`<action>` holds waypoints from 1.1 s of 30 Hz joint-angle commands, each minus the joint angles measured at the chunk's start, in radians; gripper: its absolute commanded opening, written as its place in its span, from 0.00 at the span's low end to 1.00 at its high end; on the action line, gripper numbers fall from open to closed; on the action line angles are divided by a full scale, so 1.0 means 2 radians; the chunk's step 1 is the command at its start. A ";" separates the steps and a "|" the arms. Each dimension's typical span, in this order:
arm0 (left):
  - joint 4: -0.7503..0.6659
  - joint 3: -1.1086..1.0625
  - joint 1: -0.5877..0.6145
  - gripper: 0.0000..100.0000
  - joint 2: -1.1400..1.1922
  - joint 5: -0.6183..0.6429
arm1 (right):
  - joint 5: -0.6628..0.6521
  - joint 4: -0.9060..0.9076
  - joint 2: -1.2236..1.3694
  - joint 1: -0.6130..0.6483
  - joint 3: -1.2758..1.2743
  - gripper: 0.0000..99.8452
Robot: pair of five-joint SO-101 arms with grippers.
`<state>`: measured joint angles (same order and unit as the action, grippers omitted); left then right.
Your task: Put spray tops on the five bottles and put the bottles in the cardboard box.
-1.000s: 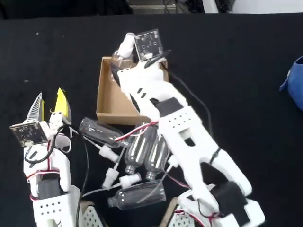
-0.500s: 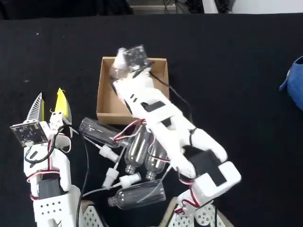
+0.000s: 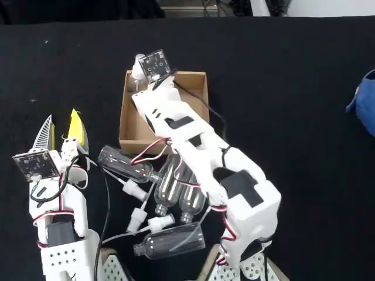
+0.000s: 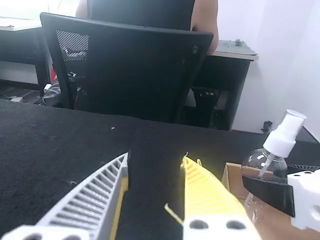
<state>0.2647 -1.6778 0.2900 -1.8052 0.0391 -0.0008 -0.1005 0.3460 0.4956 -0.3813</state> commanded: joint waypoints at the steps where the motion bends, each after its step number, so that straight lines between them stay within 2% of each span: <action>1: -0.003 -0.010 0.007 0.03 -0.009 0.002 | -0.005 -0.012 0.006 0.008 0.048 0.01; 15: -0.003 -0.009 0.007 0.03 -0.009 0.002 | -0.006 0.003 0.032 0.012 0.066 0.02; 21: -0.003 -0.010 0.007 0.03 -0.009 0.002 | -0.041 0.058 0.034 0.038 0.092 0.18; 33: -0.003 -0.010 0.007 0.03 -0.009 0.002 | -0.041 0.061 0.032 0.040 0.095 0.22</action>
<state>0.2647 -1.6778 0.2900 -1.8052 0.0391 -0.0744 0.0038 0.4227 0.5432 -0.2447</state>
